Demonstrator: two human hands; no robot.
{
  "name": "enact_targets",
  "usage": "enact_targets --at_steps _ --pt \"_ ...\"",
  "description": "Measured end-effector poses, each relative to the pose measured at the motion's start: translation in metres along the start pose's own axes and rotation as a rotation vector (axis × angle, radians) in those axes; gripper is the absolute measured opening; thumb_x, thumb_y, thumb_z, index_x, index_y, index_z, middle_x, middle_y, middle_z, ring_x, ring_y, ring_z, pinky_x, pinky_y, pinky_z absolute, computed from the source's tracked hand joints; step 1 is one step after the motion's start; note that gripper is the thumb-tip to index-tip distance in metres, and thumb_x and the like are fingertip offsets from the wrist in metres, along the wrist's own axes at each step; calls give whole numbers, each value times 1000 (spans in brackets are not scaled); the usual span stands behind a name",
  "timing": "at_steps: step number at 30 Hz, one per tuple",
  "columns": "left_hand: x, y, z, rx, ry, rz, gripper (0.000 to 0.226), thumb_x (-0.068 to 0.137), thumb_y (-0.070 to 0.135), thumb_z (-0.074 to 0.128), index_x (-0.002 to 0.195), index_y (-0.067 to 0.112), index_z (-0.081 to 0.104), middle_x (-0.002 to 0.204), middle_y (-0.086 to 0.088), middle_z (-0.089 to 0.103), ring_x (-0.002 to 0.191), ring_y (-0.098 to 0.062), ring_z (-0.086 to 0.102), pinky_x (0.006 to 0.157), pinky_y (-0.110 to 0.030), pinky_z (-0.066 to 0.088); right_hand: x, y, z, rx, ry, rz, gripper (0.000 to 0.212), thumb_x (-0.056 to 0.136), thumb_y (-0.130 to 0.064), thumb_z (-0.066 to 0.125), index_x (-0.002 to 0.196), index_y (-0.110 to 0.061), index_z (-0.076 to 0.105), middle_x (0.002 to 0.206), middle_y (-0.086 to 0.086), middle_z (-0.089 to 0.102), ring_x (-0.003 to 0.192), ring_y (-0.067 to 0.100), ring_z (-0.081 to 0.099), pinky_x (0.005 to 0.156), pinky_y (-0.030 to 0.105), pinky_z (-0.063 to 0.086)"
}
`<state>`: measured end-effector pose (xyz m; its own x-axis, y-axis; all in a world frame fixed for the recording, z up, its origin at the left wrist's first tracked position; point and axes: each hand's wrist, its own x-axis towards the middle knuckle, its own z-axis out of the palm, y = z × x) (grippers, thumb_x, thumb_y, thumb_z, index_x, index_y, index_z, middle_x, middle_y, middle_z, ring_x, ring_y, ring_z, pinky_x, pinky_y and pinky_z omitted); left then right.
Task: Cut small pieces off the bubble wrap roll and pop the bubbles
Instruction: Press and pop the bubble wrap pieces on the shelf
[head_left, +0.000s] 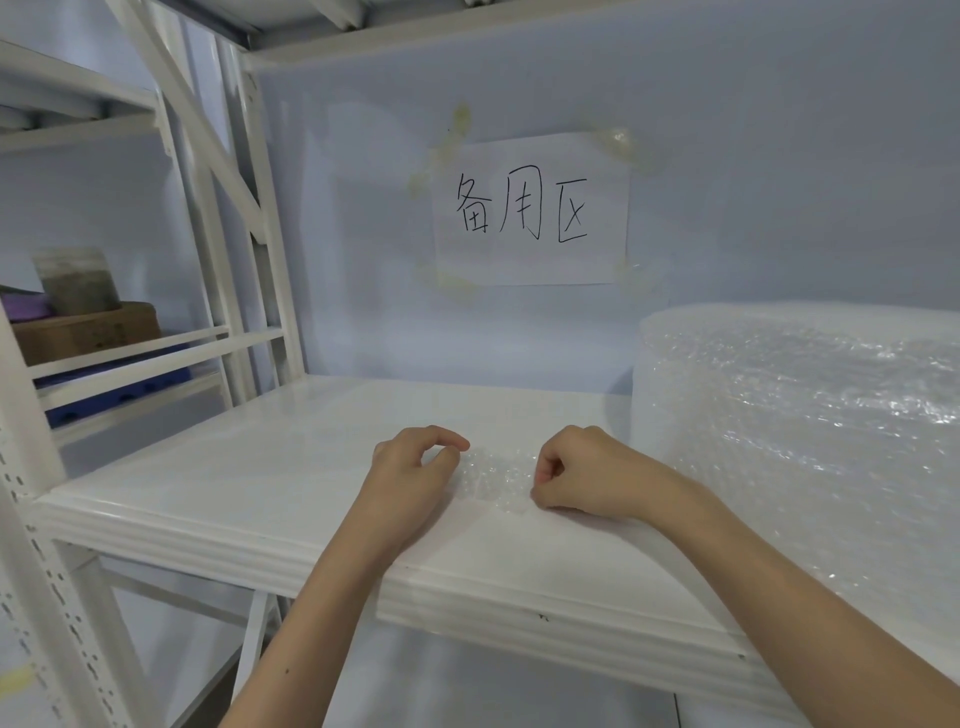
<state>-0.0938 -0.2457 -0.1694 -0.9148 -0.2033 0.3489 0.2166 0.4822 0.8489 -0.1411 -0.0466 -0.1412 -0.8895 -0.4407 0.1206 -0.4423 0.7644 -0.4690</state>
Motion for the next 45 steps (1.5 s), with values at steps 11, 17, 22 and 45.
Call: enact_targets --at_steps 11,17,22,45 --pt "0 -1 0 -10 -7 4 28 94 19 49 90 33 72 119 16 60 127 -8 45 88 -16 34 4 -1 0 -41 183 -77 43 92 -18 50 135 -15 54 138 2 52 126 20 46 100 28 36" --pt "2 -3 0 0 -2 6 28 93 20 49 87 35 72 116 17 61 128 -12 44 95 -25 36 2 -3 5 -67 70 -97 46 92 -18 46 137 -12 54 147 3 49 139 16 37 111 32 34" --pt "2 -3 0 6 -2 13 28 93 20 49 87 35 72 118 14 61 125 -11 47 94 -25 36 -2 -6 2 -34 26 -124 25 87 -13 48 90 -20 72 90 -4 60 78 8 49 73 22 40" --pt "2 -1 1 -4 15 30 28 92 17 50 85 30 73 112 16 64 122 -11 50 89 -20 37 1 5 11 -44 9 -152 48 71 -47 62 63 -2 48 64 7 51 60 25 44 61 37 43"
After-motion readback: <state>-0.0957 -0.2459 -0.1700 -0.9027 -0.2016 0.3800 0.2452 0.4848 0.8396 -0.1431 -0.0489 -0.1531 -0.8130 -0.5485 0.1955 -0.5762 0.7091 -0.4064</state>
